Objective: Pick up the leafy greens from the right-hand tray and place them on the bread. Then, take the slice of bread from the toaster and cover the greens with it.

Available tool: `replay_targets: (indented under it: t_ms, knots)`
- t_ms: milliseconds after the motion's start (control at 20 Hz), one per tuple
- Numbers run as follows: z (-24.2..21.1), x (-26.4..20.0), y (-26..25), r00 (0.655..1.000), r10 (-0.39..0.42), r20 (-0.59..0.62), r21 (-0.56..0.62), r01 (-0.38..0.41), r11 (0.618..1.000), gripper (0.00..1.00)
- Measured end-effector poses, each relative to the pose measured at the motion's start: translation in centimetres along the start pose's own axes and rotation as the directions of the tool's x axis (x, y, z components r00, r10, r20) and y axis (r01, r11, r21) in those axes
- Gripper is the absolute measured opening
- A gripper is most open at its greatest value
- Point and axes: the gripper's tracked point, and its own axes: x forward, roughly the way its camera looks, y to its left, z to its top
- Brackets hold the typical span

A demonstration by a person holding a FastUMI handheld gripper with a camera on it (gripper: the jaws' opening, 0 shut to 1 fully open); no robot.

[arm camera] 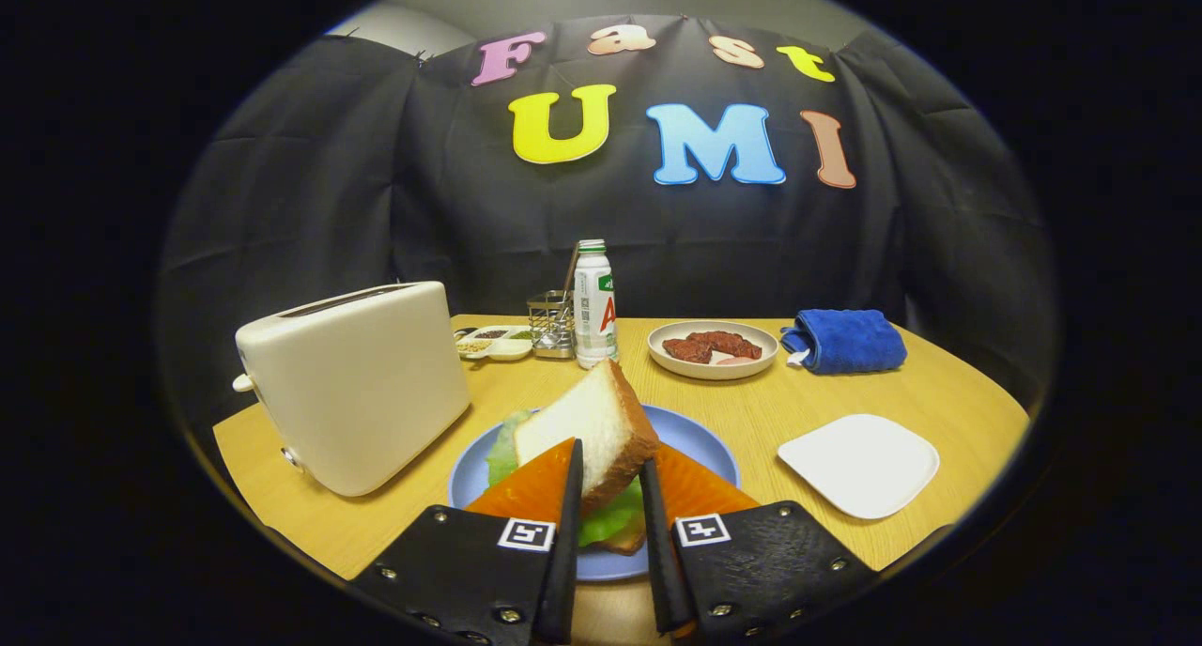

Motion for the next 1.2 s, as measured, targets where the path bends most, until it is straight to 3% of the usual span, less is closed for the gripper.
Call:
replay_targets:
  t_ms: [200,300,400,500,600,1000,1200]
  knots:
    - [-0.2,0.1,-0.8,1.0,-0.014,-0.009,-0.025,0.014,1.0,0.4]
    - [-0.3,0.2,-1.2,1.0,-0.019,-0.015,-0.024,0.019,1.0,0.48]
    - [-0.2,0.0,-2.3,0.999,-0.046,-0.01,-0.029,0.046,0.999,0.49]
    - [0.4,-0.2,-3.4,0.997,-0.074,0.01,-0.055,0.074,0.996,0.61]
    - [1.4,-0.6,-4.3,0.996,-0.078,0.038,-0.046,0.08,0.996,0.64]
    - [7.9,-4.5,-13.4,0.962,-0.124,0.242,-0.059,0.142,0.988,0.64]
    - [8.8,-5.0,-20.1,0.951,-0.159,0.265,-0.053,0.179,0.982,0.64]
